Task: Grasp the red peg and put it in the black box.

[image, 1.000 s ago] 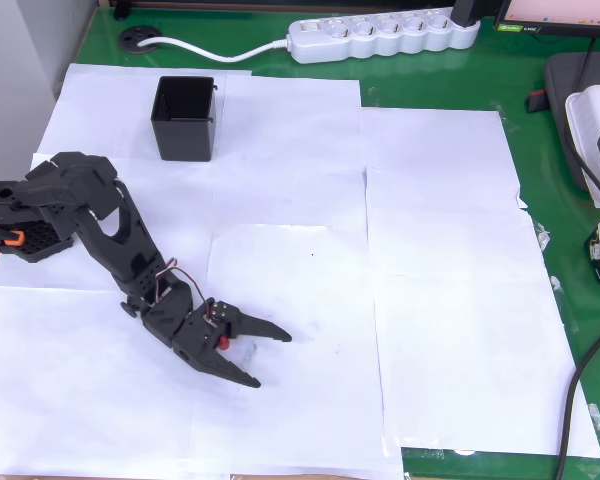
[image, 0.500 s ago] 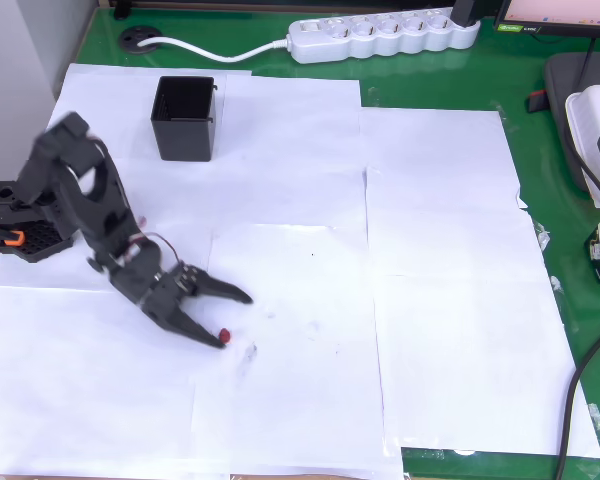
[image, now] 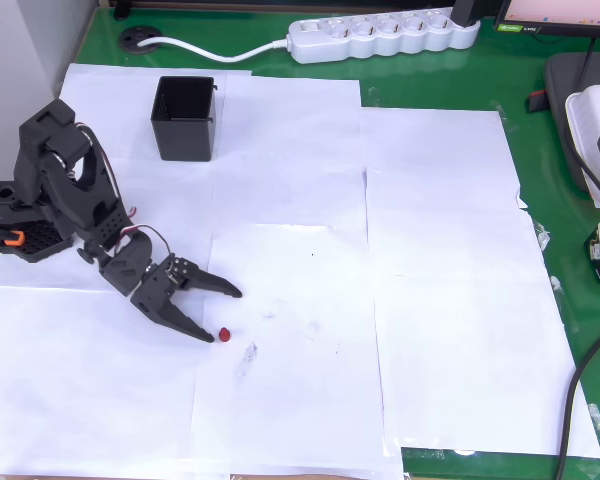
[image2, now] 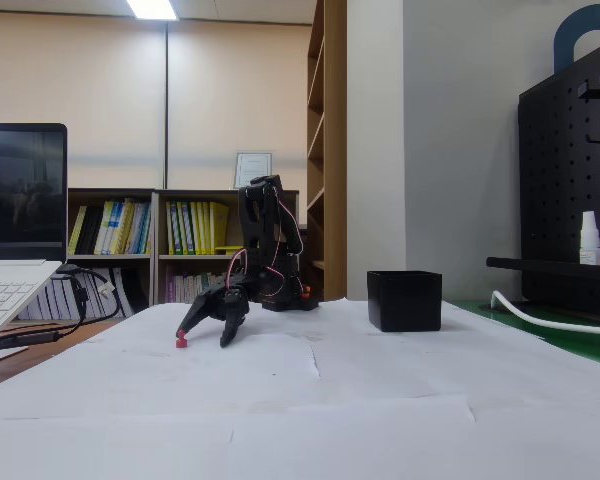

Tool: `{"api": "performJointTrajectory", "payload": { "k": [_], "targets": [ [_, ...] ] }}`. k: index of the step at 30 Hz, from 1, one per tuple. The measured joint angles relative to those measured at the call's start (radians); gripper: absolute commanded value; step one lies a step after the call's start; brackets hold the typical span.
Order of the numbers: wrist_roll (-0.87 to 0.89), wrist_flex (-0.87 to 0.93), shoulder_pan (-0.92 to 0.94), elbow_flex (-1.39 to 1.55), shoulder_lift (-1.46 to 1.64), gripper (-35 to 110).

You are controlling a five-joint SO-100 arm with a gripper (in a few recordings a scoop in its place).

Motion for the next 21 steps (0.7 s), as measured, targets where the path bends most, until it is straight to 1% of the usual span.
{"api": "performJointTrajectory", "payload": {
  "k": [6, 9, 21],
  "targets": [
    [0.032, -0.002, 0.015, 0.021, 0.035, 34],
    [0.078, -0.009, 0.014, 0.023, 0.054, 34],
    [0.121, -0.032, 0.031, 0.048, 0.098, 34]
  ]
}}
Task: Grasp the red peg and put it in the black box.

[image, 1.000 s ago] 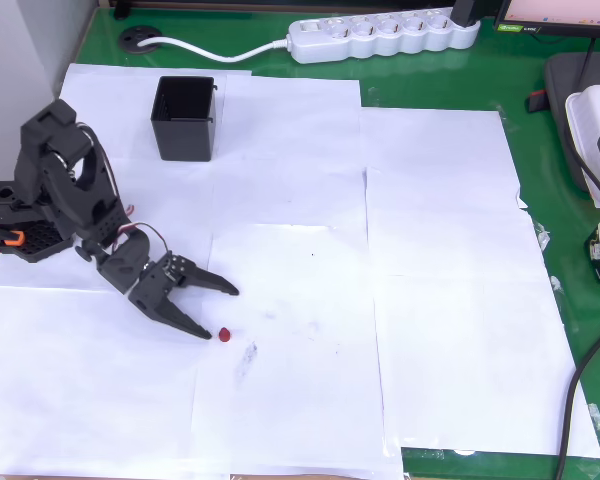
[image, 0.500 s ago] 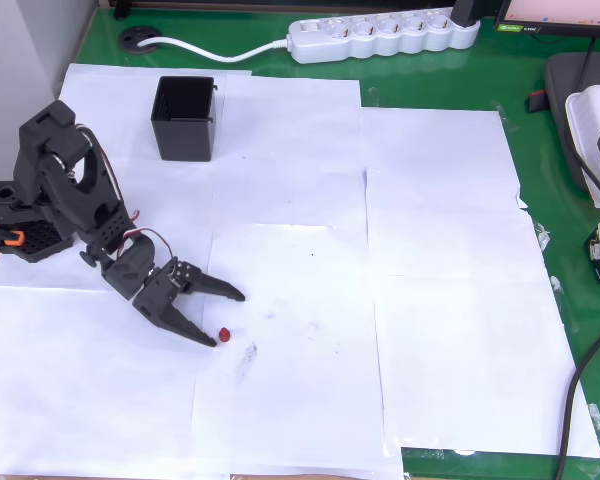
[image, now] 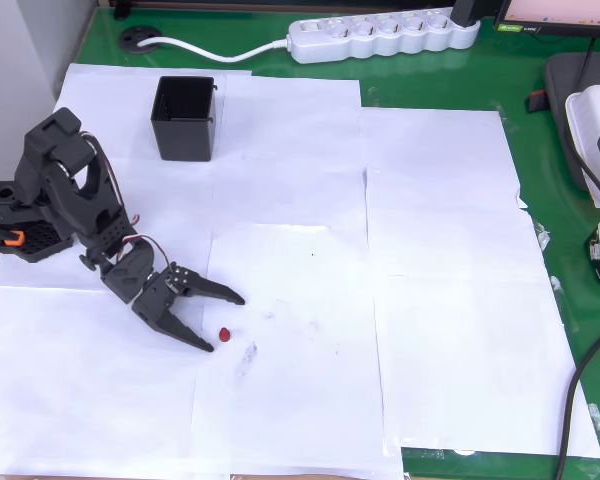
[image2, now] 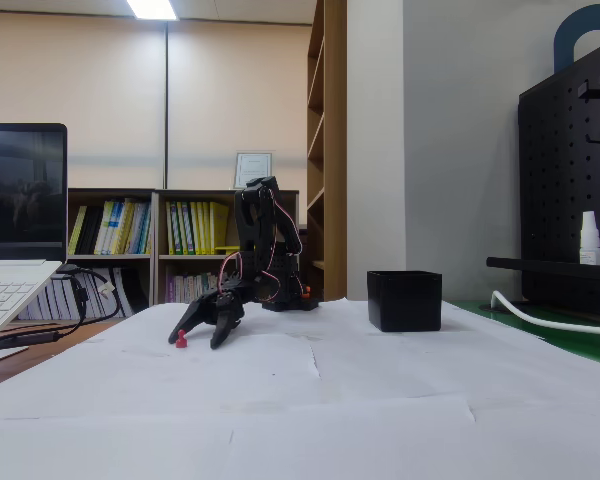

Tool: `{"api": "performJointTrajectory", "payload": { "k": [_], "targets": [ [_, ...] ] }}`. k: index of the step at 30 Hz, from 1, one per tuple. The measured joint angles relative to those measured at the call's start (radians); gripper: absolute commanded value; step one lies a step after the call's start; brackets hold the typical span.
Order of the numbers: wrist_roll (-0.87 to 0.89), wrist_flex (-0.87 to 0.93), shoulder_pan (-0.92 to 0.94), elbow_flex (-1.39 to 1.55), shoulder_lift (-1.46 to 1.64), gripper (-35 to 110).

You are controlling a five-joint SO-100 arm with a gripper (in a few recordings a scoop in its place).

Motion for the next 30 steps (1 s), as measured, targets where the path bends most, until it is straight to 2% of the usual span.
{"api": "performJointTrajectory", "payload": {
  "k": [30],
  "targets": [
    [-0.037, -0.023, -0.031, 0.069, 0.067, 31]
  ]
}}
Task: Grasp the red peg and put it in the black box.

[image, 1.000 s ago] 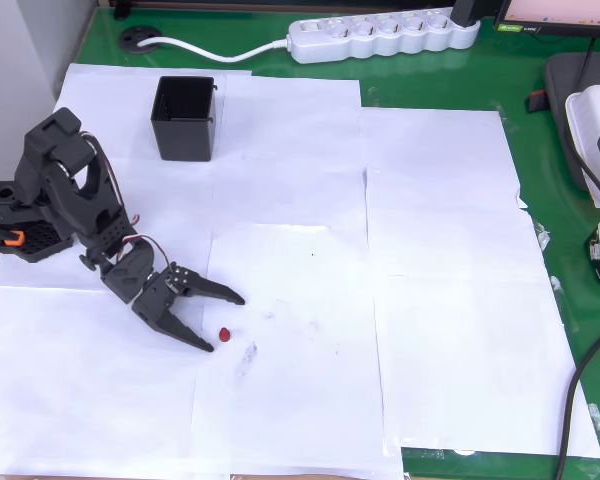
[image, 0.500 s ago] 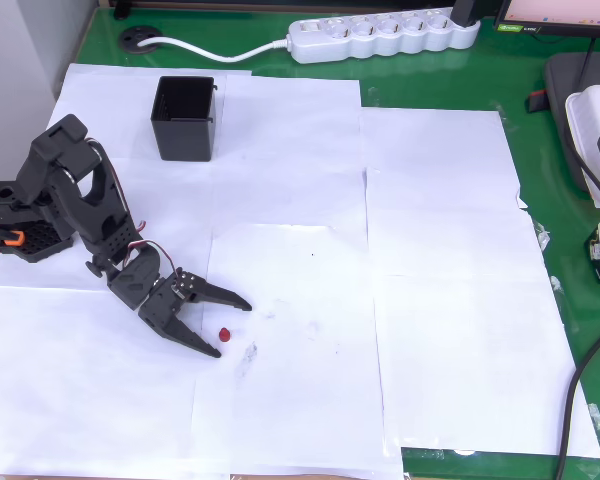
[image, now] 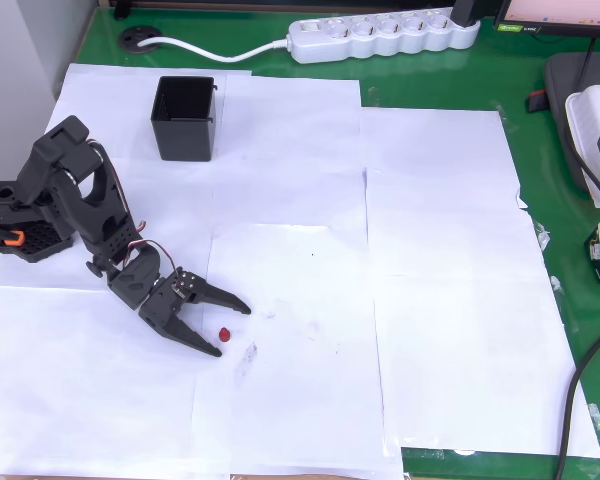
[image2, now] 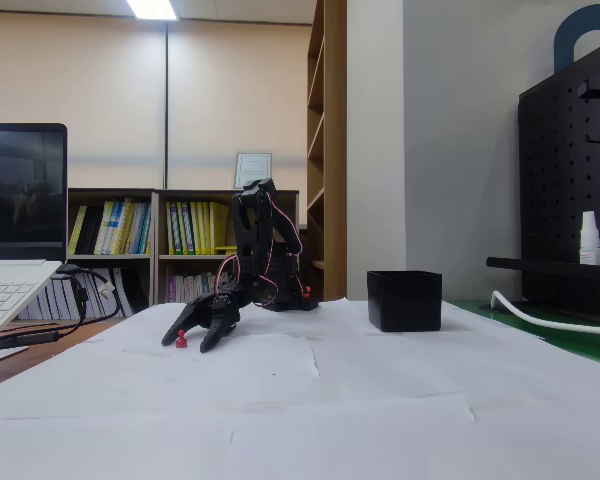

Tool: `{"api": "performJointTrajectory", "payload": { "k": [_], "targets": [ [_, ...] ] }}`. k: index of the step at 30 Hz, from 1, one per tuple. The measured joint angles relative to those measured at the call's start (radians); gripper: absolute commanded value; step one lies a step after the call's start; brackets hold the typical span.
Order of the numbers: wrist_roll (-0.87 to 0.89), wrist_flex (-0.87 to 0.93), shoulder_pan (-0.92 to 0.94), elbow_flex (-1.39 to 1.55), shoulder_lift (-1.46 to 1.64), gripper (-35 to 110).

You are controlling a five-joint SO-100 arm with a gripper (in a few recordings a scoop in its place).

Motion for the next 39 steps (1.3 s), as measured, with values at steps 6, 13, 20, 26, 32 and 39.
{"api": "performJointTrajectory", "payload": {
  "k": [6, 13, 20, 26, 32, 39],
  "targets": [
    [-0.011, 0.0, -0.002, 0.0, 0.0, 28],
    [-0.015, -0.003, -0.017, 0.0, 0.0, 24],
    [-0.02, -0.011, -0.031, 0.0, 0.006, 23],
    [-0.02, -0.011, -0.034, 0.0, 0.012, 22],
    [-0.032, -0.026, -0.011, -0.006, 0.021, 22],
    [-0.052, -0.061, 0.0, -0.017, 0.028, 22]
  ]
}}
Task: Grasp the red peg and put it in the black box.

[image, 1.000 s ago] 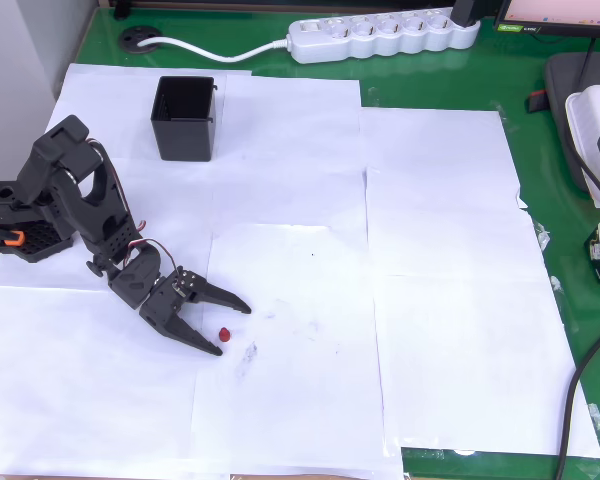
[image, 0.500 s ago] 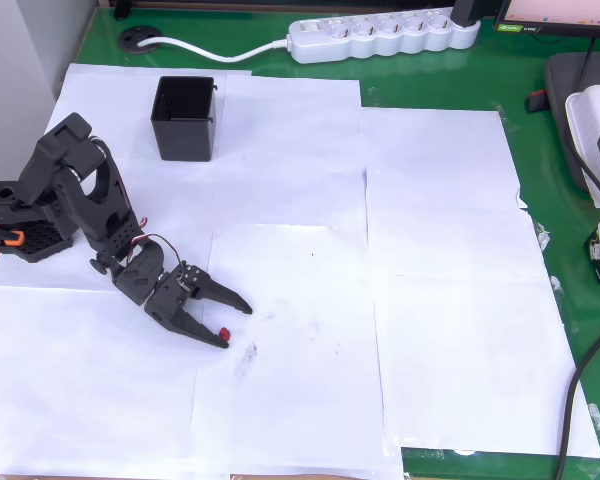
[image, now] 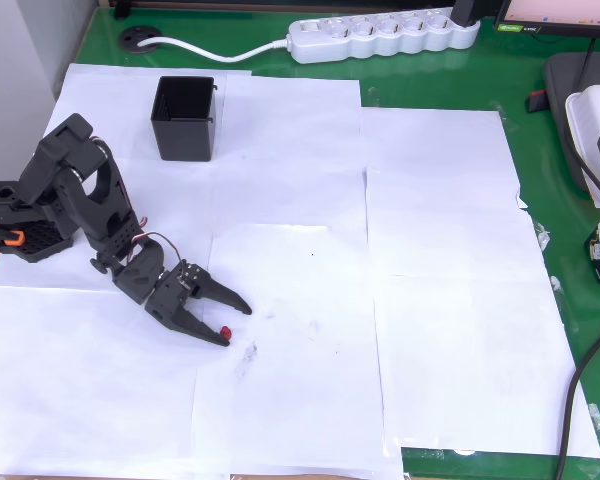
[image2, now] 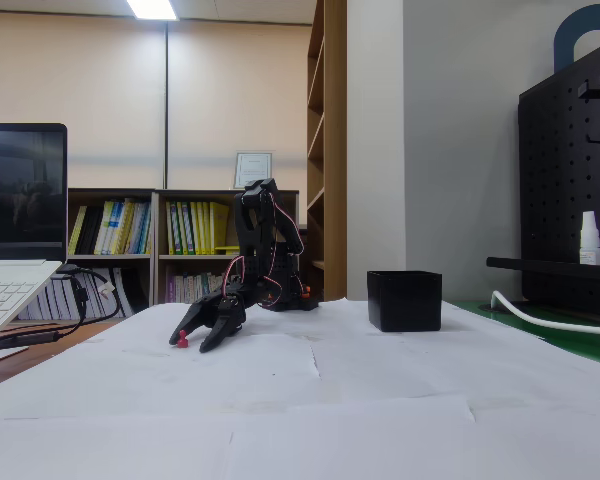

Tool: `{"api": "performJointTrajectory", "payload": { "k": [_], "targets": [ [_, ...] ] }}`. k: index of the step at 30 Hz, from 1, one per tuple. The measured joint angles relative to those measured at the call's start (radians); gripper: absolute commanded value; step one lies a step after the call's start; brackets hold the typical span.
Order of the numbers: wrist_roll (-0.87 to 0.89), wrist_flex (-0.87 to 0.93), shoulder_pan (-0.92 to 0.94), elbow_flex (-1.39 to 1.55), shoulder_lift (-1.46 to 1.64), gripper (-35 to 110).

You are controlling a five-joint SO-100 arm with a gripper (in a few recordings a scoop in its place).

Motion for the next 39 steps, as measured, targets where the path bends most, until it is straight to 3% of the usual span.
{"api": "performJointTrajectory", "payload": {
  "k": [11, 17, 39],
  "targets": [
    [0.0, 0.0, 0.0, 0.0, 0.0, 14],
    [-0.008, -0.012, 0.0, -0.014, 0.005, 0],
    [0.029, 0.021, -0.06, -0.029, -0.048, 0]
  ]
}}
